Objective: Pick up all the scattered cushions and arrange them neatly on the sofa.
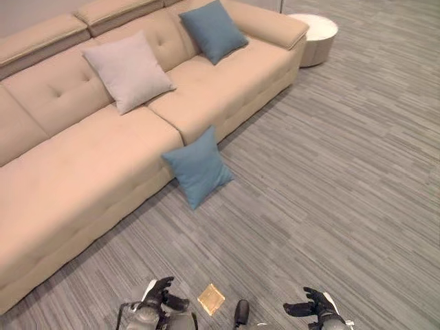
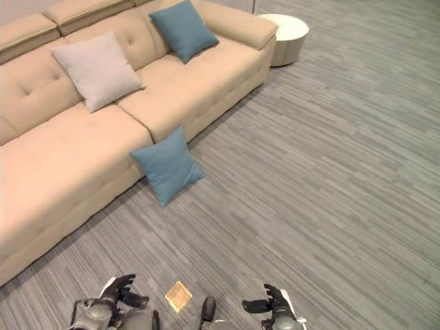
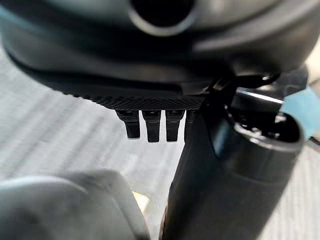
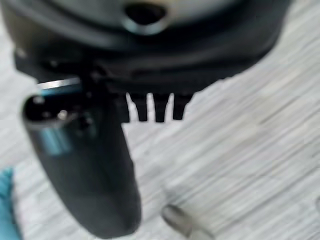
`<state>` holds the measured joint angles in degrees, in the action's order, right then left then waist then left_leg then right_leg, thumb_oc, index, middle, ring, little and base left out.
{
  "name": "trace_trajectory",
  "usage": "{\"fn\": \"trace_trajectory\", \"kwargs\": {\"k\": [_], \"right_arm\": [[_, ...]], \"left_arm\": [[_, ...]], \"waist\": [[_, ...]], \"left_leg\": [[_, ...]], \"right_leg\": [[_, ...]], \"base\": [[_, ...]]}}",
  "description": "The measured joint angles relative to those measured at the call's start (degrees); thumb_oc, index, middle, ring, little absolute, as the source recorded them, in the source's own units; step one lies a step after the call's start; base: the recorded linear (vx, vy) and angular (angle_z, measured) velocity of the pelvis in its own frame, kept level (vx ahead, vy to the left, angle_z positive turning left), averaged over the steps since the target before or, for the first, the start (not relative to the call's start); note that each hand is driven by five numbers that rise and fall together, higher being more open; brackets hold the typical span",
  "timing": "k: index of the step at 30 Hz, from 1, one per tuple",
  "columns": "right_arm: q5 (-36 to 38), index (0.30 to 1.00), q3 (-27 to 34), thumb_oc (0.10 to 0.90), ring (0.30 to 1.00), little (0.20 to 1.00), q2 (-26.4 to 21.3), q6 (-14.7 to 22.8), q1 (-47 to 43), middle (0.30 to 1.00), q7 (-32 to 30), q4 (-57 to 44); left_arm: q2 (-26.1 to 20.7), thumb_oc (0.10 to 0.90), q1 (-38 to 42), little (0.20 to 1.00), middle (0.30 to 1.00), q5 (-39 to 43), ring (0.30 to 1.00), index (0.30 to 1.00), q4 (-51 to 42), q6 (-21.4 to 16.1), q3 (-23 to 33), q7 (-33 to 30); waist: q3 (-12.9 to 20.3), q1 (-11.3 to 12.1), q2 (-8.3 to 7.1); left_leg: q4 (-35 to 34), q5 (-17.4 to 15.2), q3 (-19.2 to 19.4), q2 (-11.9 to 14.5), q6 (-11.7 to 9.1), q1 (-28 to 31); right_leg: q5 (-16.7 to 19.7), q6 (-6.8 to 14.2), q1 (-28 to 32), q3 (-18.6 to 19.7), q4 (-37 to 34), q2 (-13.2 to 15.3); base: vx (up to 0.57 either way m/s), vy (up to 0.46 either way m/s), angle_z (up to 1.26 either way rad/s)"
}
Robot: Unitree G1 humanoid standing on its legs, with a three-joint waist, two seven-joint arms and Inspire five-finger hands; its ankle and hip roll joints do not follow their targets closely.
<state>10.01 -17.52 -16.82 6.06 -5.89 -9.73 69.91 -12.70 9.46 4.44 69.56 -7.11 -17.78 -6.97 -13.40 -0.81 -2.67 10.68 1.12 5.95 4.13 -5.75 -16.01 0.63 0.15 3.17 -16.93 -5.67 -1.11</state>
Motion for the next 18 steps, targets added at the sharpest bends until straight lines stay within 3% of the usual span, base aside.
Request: {"fn": "trace_trajectory", "kwargs": {"k": [1,2,3,4,5,7,8,10,12,13,15,16,17,18], "right_arm": [[0.0,0.900,-0.4,0.800,0.900,0.900,0.0,0.0,0.2,0.900,-0.1,0.1],[0.0,0.900,-0.6,0.800,0.900,0.900,-0.1,-0.1,0.2,0.900,-0.4,0.2],[0.0,0.900,-0.6,0.800,0.900,0.900,-0.2,0.0,0.2,0.900,-0.5,0.2],[-0.1,0.900,-0.6,0.800,0.900,0.900,-0.2,0.0,-0.2,0.900,-0.6,0.9],[-0.1,0.900,-0.5,0.800,0.900,0.900,-0.2,0.0,-0.2,0.900,-0.6,1.3],[-0.1,0.900,-0.6,0.800,0.900,0.900,-0.3,-0.1,0.3,0.900,-0.6,1.6],[-0.2,0.900,-0.5,0.800,0.900,0.900,-0.4,0.0,0.9,0.900,-0.6,1.6],[-0.6,0.900,-0.5,0.800,0.900,0.900,-0.3,0.0,1.5,0.900,-0.6,1.7],[-0.7,0.900,-0.5,0.800,0.900,0.900,0.5,-0.1,2.1,0.900,-0.4,1.9],[-0.8,0.900,-0.5,0.800,0.900,0.900,2.0,-0.1,1.5,0.900,-0.4,1.9],[-1.0,0.900,-0.6,0.800,0.900,0.900,3.0,0.0,1.3,0.900,-0.3,1.7],[-1.2,0.900,-0.7,0.800,0.900,0.900,3.1,0.6,0.8,0.900,-0.2,0.9],[-1.4,0.900,-0.6,0.800,0.900,0.900,3.0,0.5,0.3,0.900,-0.1,0.8],[-1.4,0.900,-0.6,0.800,0.900,0.900,3.2,0.9,0.9,0.900,-0.2,0.1]], "left_arm": [[0.0,0.800,-0.2,0.900,0.900,0.0,0.900,0.900,0.1,0.0,0.0,0.0],[0.2,0.800,-0.3,0.900,0.900,0.1,0.900,0.900,0.1,-0.1,0.0,0.0],[0.3,0.800,0.0,0.900,0.900,0.2,0.900,0.900,0.0,-0.1,0.6,0.0],[0.3,0.800,0.0,0.900,0.900,0.1,0.900,0.900,0.0,-0.3,1.1,-0.1],[0.4,0.800,0.1,0.900,0.900,0.2,0.900,0.900,0.2,-0.3,1.1,0.0],[0.5,0.800,-0.1,0.900,0.900,0.3,0.900,0.900,0.1,-0.3,2.4,-0.1],[0.5,0.800,-1.0,0.900,0.900,0.1,0.900,0.900,0.2,-0.2,2.6,0.0],[0.6,0.800,-1.8,0.900,0.900,0.1,0.900,0.900,0.8,0.0,2.8,-0.1],[-0.2,0.800,-1.7,0.900,0.900,0.0,0.900,0.900,1.3,0.0,2.7,0.0],[-1.6,0.800,-1.8,0.900,0.900,0.0,0.900,0.900,2.1,0.2,2.8,-0.1],[-2.9,0.800,-2.0,0.900,0.900,0.0,0.900,0.900,2.4,1.2,2.5,-0.1],[-3.3,0.800,-1.6,0.900,0.900,0.0,0.900,0.900,2.1,1.4,2.0,-0.1],[-3.4,0.800,-2.1,0.900,0.900,0.0,0.900,0.900,1.8,1.6,2.0,-0.1],[-3.7,0.800,-2.2,0.900,0.900,0.0,0.900,0.900,1.4,1.7,1.5,-0.1]], "waist": [[0.0,0.1,0.25],[-0.3,0.4,0.51],[-0.7,0.8,0.81],[-0.9,2.0,1.40],[-1.0,2.3,1.55],[-1.0,3.0,1.86],[-0.3,3.3,2.28],[0.0,2.9,2.00],[1.2,3.0,0.23],[2.2,3.6,-1.61],[2.9,4.3,-2.77],[2.9,4.5,-2.63],[2.6,4.6,-2.17],[3.0,3.6,-2.14]], "left_leg": [[-5.2,1.5,-0.1,-0.5,-0.5,0.2],[-13.1,3.8,-0.2,-1.4,-1.4,0.6],[-13.6,4.9,-0.2,-1.5,-0.8,0.1],[-16.3,6.1,0.4,-2.0,-0.8,-0.6],[-15.9,6.2,1.0,-2.2,-0.4,-0.7],[-14.5,7.4,1.6,-2.5,1.1,-0.6],[-14.8,7.8,1.5,-2.6,2.7,1.0],[-14.9,15.3,1.6,-3.7,9.5,3.6],[-14.8,13.1,1.7,-5.5,10.6,4.2],[-13.7,10.8,3.0,-6.5,10.8,5.4],[-13.0,8.7,3.5,-6.8,11.4,6.6],[-12.9,6.3,3.3,-7.0,11.5,8.2],[-13.0,7.0,2.9,-6.0,11.0,8.9],[-13.2,6.0,1.2,-6.1,12.0,10.4]], "right_leg": [[-0.9,0.7,0.4,0.4,0.0,-0.8],[-1.7,-0.2,1.2,0.8,0.0,-1.8],[-1.3,-0.8,1.7,1.0,0.4,-2.6],[-3.9,-0.6,3.2,3.1,0.0,-3.7],[-3.6,-1.9,3.9,3.1,0.0,-3.8],[-5.2,0.0,6.7,4.7,0.4,-4.2],[-6.8,1.2,8.2,6.5,0.4,-4.2],[-8.9,4.2,11.4,7.8,0.4,-3.3],[-9.3,5.1,11.4,7.8,1.5,-1.1],[-10.0,6.0,11.0,7.8,4.8,0.6],[-11.3,7.6,9.2,7.5,10.8,1.5],[-11.7,8.9,6.0,7.5,20.1,1.9],[-12.4,9.8,3.2,7.4,27.2,2.2],[-13.6,10.9,-1.4,6.3,36.8,3.6]], "base": [[0.45,0.036,-0.20],[0.32,0.037,-0.25],[0.44,0.063,-0.48],[0.24,0.040,-0.47],[0.26,0.066,-0.55],[0.34,0.096,-0.51],[0.36,0.085,-0.51],[0.37,0.091,-0.28],[0.26,0.085,-0.02],[0.27,0.107,-0.22],[0.25,0.125,-0.23],[0.20,0.117,-0.13],[0.19,0.102,0.27],[0.20,0.102,0.33]]}}
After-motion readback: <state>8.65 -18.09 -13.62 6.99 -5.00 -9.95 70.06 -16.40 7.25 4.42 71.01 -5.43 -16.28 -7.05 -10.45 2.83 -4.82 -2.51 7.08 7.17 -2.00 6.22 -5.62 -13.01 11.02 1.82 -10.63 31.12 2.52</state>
